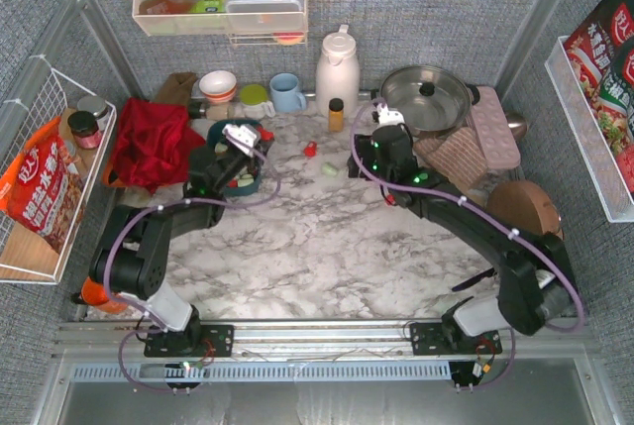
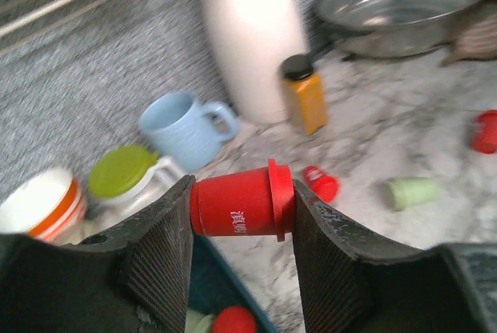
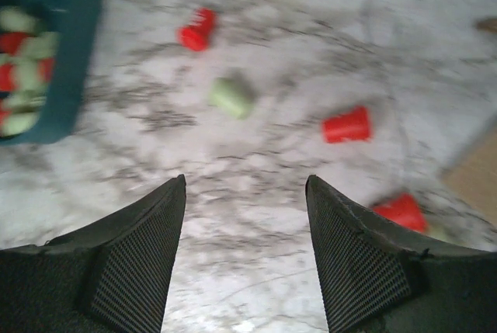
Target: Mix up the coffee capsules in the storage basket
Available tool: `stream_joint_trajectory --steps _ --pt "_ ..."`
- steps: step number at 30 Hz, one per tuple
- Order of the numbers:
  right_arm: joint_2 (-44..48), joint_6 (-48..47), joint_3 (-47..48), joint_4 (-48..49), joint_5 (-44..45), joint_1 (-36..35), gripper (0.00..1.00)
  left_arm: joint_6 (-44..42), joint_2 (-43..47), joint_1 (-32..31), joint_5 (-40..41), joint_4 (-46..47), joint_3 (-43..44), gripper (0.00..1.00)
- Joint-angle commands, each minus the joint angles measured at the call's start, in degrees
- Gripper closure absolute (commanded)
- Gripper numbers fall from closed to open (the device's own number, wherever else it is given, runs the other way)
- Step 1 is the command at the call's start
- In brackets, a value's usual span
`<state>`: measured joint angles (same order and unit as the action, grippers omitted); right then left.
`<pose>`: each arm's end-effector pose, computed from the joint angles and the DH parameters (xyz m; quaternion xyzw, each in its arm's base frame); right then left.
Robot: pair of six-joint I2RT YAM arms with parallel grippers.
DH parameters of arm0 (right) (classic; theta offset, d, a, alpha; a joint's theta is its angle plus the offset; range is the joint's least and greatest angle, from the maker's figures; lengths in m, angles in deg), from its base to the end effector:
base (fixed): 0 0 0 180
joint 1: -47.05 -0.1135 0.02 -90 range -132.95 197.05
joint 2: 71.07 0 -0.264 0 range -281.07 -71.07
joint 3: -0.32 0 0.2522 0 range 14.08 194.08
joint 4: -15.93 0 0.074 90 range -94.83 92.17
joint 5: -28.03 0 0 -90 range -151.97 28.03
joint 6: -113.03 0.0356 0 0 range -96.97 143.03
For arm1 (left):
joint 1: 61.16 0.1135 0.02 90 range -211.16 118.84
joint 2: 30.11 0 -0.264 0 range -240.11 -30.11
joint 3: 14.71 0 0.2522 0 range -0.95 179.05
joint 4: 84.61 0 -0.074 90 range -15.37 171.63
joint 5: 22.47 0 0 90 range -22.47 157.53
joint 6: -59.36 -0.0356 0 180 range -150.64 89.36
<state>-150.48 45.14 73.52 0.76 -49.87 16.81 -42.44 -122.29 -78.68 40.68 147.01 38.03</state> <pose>0.2833 0.1565 0.3061 0.0010 0.8235 0.1691 0.5415 0.3081 -0.1141 0.2394 0.3294 0.5453 -0.1834 0.7487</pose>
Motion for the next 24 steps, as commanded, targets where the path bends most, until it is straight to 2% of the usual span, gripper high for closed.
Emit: stream_joint_trajectory --steps 1,4,8,13,18,23,24 --pt "-6.01 -0.68 2.54 -6.5 5.22 4.11 0.33 4.89 -4.49 2.97 10.96 -9.71 6.2 0.52" --pt "-12.16 -5.42 5.57 -6.54 4.2 6.27 0.32 9.04 -7.82 4.43 12.95 -14.6 11.09 0.52" --pt "-19.41 -13.16 10.47 -7.52 -2.49 9.36 0.21 13.0 -12.14 5.3 13.73 -20.98 16.76 0.47" --pt "-28.56 -18.59 19.57 -16.19 -11.0 11.89 0.19 16.62 -17.27 6.12 13.43 -29.04 24.73 0.39" --pt "-34.58 -22.63 26.03 -23.67 -12.16 11.96 0.2 19.45 -19.28 7.19 15.4 -33.24 28.7 0.25" --pt "-36.67 -23.8 28.55 -26.97 -8.82 12.04 0.2 19.02 -16.77 7.23 12.02 -33.32 28.02 0.02" --pt "-36.9 -24.02 28.87 -27.32 -8.01 12.01 0.2 18.66 -15.63 7.16 11.29 -32.83 27.24 0.01"
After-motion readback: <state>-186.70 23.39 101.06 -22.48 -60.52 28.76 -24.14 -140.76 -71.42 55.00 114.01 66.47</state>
